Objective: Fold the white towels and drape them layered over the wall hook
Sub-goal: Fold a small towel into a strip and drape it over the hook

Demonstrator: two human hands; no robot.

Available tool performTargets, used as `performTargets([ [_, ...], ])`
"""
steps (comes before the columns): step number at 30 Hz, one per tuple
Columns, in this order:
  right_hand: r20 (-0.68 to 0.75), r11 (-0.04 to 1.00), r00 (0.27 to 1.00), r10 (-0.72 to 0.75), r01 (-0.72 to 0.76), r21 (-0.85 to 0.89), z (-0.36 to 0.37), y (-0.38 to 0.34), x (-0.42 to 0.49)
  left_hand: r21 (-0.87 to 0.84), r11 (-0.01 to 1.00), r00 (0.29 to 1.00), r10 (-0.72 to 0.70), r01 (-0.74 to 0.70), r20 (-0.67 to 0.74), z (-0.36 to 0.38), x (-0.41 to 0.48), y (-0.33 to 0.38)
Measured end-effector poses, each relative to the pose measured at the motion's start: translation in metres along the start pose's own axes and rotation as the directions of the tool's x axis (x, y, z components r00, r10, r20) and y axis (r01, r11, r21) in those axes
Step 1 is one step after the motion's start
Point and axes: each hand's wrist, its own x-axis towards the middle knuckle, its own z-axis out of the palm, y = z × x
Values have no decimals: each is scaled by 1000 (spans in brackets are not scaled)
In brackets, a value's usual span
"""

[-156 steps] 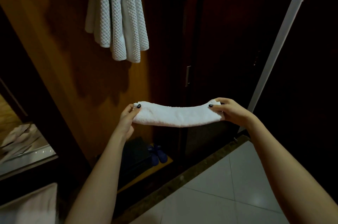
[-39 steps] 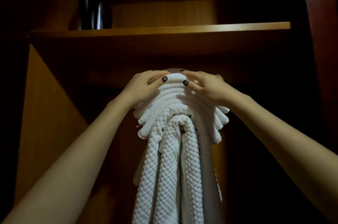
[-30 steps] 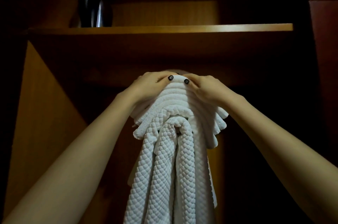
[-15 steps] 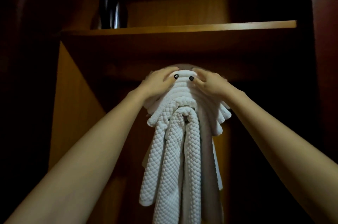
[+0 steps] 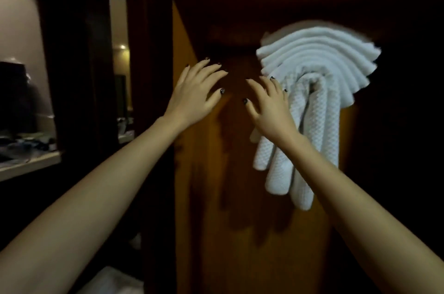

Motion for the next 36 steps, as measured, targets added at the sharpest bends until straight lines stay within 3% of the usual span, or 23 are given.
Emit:
performTargets([
  [4,134,995,991,4,-17,96,54,-59,-76,18,996,994,-89,88,62,-23,-115,-23],
  [7,199,983,976,-85,50,176,91,-102,-134,52,988,984,-152,147,96,-42,-205,-39],
  [11,331,958,921,-207,123,259,146,-168,-200,104,919,906,-393,381,159,-67,-324,-60],
  [14,469,945,848,-247,105,308,191,-218,-251,195,813,774,-581,548,251,-85,-410,-72],
  [18,599,913,730,-330,86,399,247,-280,-311,320,679,619,-734,661,280,-112,-508,-86],
  [22,627,837,614,-479,106,536,292,-342,-369,380,582,506,-813,719,288,-142,-599,-93],
  [26,655,786,493,-573,105,609,338,-397,-420,498,450,341,-892,741,297,-172,-682,-107],
  [28,688,783,404,-603,135,607,365,-418,-440,549,343,231,-936,762,264,-184,-717,-117],
  [31,726,769,256,-638,175,615,403,-448,-463,601,96,1,-988,794,157,-201,-761,-124],
  [34,717,730,146,-682,202,653,435,-482,-476,618,-130,-206,-977,775,53,-218,-803,-125],
  [36,686,676,61,-725,257,691,454,-509,-482,605,-244,-306,-952,758,-1,-229,-827,-126],
])
